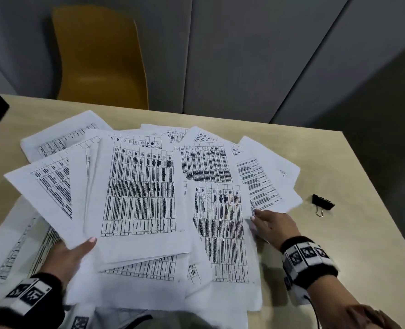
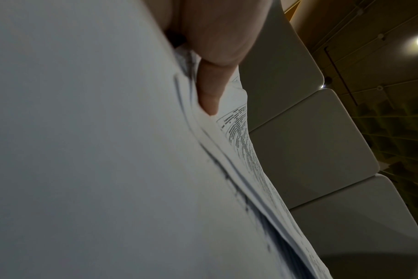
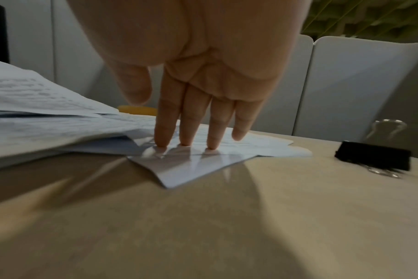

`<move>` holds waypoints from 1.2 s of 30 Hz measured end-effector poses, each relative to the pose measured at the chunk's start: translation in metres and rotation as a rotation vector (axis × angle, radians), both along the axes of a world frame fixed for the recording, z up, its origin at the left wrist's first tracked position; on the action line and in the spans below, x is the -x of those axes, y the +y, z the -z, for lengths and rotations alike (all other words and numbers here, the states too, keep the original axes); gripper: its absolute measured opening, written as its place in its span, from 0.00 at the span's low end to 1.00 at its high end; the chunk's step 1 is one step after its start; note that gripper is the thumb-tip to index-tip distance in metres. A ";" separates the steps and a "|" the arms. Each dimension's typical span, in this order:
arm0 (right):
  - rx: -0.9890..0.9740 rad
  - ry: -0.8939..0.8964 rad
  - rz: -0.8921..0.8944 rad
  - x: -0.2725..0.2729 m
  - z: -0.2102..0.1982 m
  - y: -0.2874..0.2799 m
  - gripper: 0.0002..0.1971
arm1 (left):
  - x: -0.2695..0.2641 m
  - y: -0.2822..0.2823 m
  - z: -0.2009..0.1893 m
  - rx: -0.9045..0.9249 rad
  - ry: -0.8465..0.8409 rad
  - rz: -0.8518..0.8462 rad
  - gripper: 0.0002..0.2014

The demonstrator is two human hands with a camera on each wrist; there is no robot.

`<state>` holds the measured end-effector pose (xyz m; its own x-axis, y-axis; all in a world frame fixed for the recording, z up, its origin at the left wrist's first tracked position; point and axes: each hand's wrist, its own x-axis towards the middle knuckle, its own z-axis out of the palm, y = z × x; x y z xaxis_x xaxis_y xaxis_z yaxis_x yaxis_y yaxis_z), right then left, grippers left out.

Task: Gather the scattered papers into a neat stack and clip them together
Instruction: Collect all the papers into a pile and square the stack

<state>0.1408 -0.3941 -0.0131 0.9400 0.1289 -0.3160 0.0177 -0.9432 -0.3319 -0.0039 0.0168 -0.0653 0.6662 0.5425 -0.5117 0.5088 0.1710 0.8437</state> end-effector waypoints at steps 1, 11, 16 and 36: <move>-0.068 -0.046 0.099 0.001 0.003 -0.001 0.16 | 0.000 0.000 0.000 0.007 -0.008 0.005 0.11; 0.170 0.134 0.201 -0.008 0.030 0.019 0.33 | 0.000 -0.002 0.000 0.002 -0.034 -0.001 0.15; 0.212 0.142 0.031 -0.005 0.029 -0.007 0.27 | 0.000 0.001 0.002 0.016 -0.023 -0.001 0.15; -0.699 0.228 0.931 -0.052 0.013 0.041 0.13 | -0.003 0.002 0.009 0.012 -0.021 -0.036 0.15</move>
